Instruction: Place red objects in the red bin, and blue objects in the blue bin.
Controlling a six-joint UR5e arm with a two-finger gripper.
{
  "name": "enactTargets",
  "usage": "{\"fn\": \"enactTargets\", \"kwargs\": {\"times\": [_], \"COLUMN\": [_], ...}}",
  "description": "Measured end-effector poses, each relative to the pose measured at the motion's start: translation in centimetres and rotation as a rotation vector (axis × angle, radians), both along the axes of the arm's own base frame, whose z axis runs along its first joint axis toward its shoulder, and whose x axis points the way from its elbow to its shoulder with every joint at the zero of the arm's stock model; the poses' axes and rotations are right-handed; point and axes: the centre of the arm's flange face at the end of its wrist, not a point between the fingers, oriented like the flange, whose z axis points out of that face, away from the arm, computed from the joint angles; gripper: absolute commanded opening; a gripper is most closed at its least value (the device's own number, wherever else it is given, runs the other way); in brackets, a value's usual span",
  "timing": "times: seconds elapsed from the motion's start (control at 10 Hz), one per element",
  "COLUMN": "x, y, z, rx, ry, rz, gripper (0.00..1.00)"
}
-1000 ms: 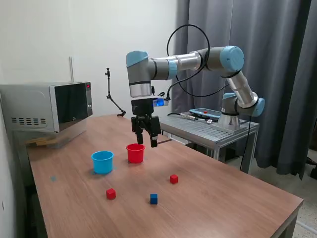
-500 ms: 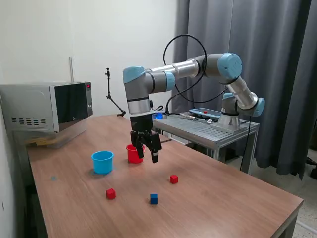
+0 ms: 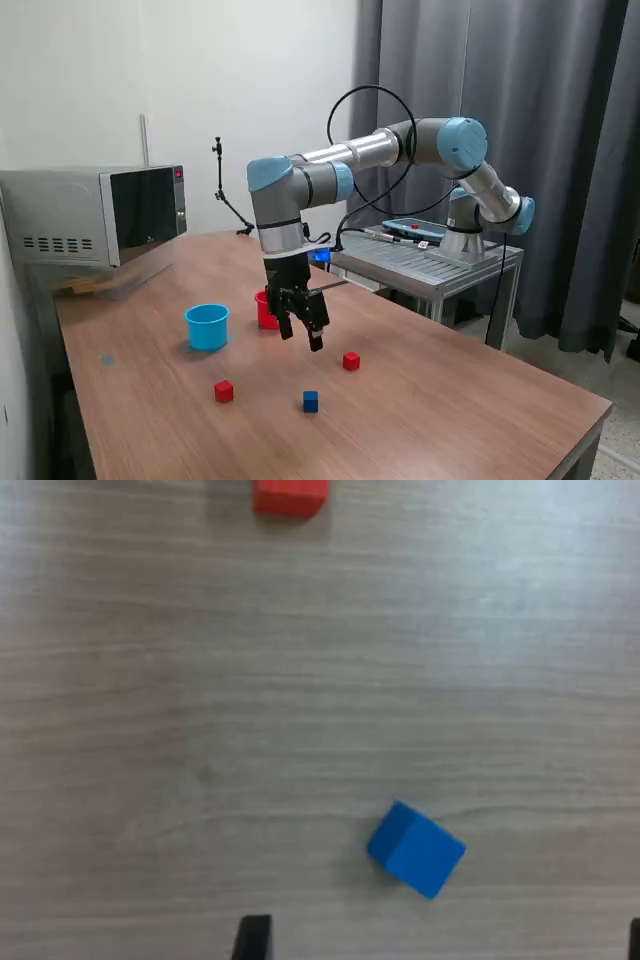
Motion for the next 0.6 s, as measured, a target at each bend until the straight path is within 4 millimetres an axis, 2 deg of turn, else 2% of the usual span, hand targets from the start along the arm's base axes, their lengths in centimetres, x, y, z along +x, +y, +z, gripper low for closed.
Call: {"fn": "enactTargets", "kwargs": {"times": [0.3, 0.6], "x": [0.7, 1.0], "y": [-3.0, -3.9], "z": [-1.9, -2.3], "rx": [0.018, 0.051], "ry": [-0.020, -0.050], "rz": [0.057, -0.050], "gripper": [1.00, 1.00]}}
